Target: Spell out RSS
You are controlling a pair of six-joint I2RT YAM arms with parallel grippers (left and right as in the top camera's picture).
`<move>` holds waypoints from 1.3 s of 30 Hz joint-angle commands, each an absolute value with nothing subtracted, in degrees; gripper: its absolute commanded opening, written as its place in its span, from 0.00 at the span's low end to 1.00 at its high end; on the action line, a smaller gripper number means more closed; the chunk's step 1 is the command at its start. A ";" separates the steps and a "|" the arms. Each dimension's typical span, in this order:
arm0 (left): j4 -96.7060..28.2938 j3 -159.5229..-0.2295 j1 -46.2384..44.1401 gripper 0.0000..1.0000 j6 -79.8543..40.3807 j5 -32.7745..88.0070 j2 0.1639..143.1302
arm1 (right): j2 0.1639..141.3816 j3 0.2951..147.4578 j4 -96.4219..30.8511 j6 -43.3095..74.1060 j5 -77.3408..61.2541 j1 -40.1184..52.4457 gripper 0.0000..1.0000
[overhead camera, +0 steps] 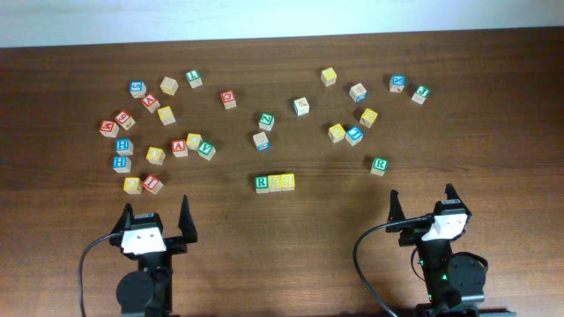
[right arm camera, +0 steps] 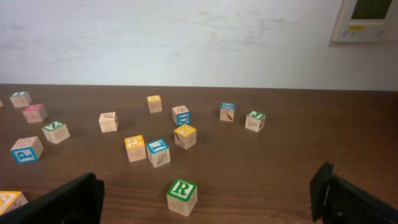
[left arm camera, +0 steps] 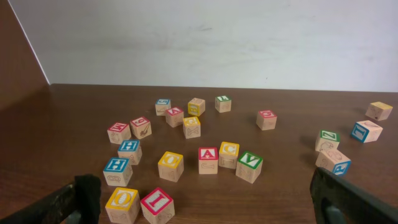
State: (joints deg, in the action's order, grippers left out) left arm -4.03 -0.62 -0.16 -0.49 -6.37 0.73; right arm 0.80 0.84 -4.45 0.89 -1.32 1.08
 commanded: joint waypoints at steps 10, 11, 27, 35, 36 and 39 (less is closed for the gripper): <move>-4.38 -0.54 0.27 0.99 -1.30 -5.63 0.30 | 0.19 0.32 -4.54 0.64 0.67 0.67 0.98; -4.38 -0.54 0.27 0.99 -1.30 -5.63 0.30 | 0.19 0.32 -4.54 0.64 0.64 0.67 0.98; -4.38 -0.54 0.30 0.99 -1.30 -5.63 0.30 | 0.19 0.32 -4.54 0.64 0.64 0.69 0.98; -4.38 -0.54 0.27 0.99 -1.30 -5.63 0.30 | 0.19 0.32 -4.54 0.64 0.64 0.69 0.98; -4.38 -0.54 0.27 0.99 -1.30 -5.63 0.30 | 0.19 0.32 -4.54 0.64 0.64 0.69 0.98; -4.38 -0.54 0.27 0.99 -1.30 -5.63 0.30 | 0.19 0.32 -4.54 0.64 0.64 0.69 0.98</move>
